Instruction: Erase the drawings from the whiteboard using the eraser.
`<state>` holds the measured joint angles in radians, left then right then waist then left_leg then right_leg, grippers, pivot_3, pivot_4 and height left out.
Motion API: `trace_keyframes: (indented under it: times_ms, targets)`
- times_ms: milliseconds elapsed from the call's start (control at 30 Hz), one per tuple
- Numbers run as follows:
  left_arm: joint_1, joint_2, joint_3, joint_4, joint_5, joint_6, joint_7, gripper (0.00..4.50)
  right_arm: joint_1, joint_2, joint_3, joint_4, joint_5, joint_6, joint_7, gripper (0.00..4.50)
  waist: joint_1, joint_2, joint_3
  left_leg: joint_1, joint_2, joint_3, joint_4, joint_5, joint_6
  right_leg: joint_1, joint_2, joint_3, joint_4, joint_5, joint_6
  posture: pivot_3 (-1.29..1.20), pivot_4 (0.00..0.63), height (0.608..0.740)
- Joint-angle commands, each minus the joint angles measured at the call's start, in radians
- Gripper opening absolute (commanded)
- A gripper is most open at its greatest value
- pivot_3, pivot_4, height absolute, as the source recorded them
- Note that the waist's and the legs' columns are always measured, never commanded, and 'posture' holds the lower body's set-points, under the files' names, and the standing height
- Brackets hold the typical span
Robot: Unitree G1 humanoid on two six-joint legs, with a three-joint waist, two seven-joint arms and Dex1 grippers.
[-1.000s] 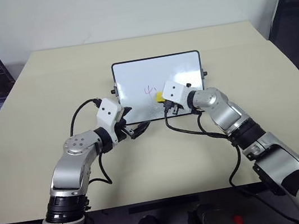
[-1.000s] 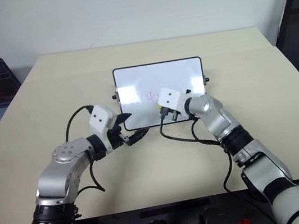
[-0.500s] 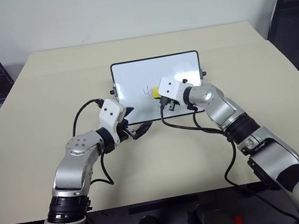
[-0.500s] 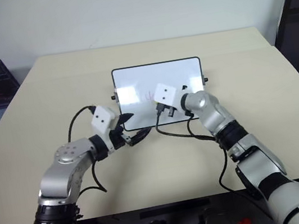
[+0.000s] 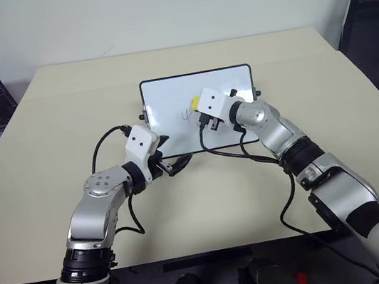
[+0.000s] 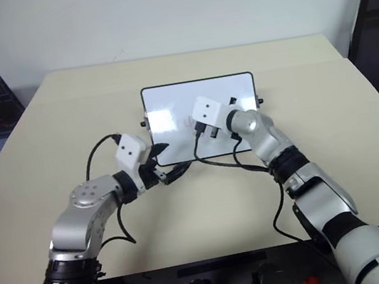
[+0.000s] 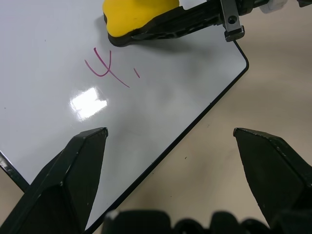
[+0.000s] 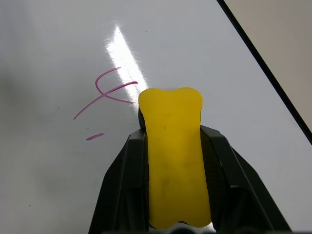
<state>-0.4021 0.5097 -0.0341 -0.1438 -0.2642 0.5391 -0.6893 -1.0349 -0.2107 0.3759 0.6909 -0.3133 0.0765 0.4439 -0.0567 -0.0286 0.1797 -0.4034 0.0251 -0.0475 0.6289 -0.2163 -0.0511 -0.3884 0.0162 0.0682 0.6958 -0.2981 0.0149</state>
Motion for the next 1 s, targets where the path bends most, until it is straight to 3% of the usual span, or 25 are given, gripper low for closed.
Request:
trace_keyframes:
  times_ms: [33, 167, 533, 833, 1000]
  targets:
    - [-0.007, 0.001, 0.008, -0.037, -0.010, -0.006, 0.000, 4.50, -0.007, -0.010, -0.004, -0.012, -0.009, 0.003, 0.032, 1.09, 0.000, 0.000, 0.000, 0.000, 0.000, 0.000, 0.000, 0.000, 0.000, 0.000, 0.000, 0.000, 0.000, 0.000, 0.000, 0.00, 0.150, 0.740]
    - [-0.004, 0.002, 0.007, -0.035, -0.009, -0.009, 0.000, 4.50, 0.038, -0.039, 0.031, -0.069, -0.021, 0.017, 0.123, 1.09, 0.000, 0.000, 0.000, 0.000, 0.000, 0.000, 0.000, 0.000, 0.000, 0.000, 0.000, 0.000, 0.000, 0.000, 0.000, 0.00, 0.150, 0.740]
    - [-0.011, 0.000, 0.002, -0.023, -0.009, -0.016, -0.007, 4.50, 0.108, -0.086, 0.062, -0.170, -0.062, 0.040, 0.182, 1.09, 0.000, 0.000, 0.000, 0.001, 0.000, 0.000, 0.000, 0.000, 0.000, 0.001, 0.000, 0.000, 0.000, 0.000, 0.000, 0.00, 0.150, 0.740]
    - [-0.009, -0.003, 0.001, -0.019, -0.006, -0.021, -0.007, 4.50, 0.072, -0.034, 0.012, -0.156, -0.061, 0.030, 0.071, 1.09, -0.001, 0.000, 0.000, 0.001, 0.000, 0.000, 0.000, 0.000, 0.000, 0.001, 0.000, 0.000, 0.000, 0.000, 0.000, 0.00, 0.150, 0.740]
    - [-0.004, -0.001, 0.004, -0.024, -0.007, -0.020, -0.005, 4.50, 0.089, -0.016, 0.027, -0.175, -0.048, 0.057, 0.117, 1.09, -0.001, 0.000, 0.000, 0.001, 0.000, 0.000, 0.000, 0.000, 0.000, 0.001, 0.000, 0.000, 0.000, 0.000, 0.000, 0.00, 0.150, 0.740]
